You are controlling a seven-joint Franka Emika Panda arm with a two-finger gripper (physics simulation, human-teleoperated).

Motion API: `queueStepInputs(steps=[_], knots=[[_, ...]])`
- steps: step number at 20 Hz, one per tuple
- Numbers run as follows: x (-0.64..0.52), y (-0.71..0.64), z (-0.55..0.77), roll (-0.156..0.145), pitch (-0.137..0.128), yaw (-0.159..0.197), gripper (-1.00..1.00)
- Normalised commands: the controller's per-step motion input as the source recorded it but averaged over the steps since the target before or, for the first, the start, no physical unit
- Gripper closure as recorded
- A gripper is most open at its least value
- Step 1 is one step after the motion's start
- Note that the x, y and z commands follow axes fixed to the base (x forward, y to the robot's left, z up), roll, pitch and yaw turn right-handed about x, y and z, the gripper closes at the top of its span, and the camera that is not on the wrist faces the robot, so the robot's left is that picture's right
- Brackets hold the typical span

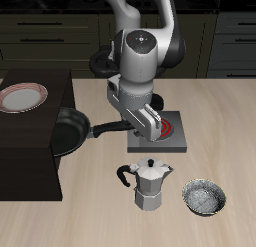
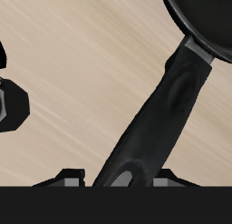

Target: Place the frypan on the stove

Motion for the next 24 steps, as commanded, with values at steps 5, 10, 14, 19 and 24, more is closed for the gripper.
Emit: queueStepInputs(steps=[5, 10, 14, 19, 24], knots=[[-0.10, 0.12, 0.13, -0.007, -0.031, 0.074, 1.00], [-0.13, 0.12, 0.05, 0.003, -0.008, 0.060, 1.00], [-0.12, 0.18, 0.03, 0.020, -0.003, 0.045, 1.00], [-0.14, 0.25, 0.05, 0.017, -0.010, 0.047, 1.00], [-0.21, 0.24, 0.15, 0.007, -0.035, 0.054, 1.00]])
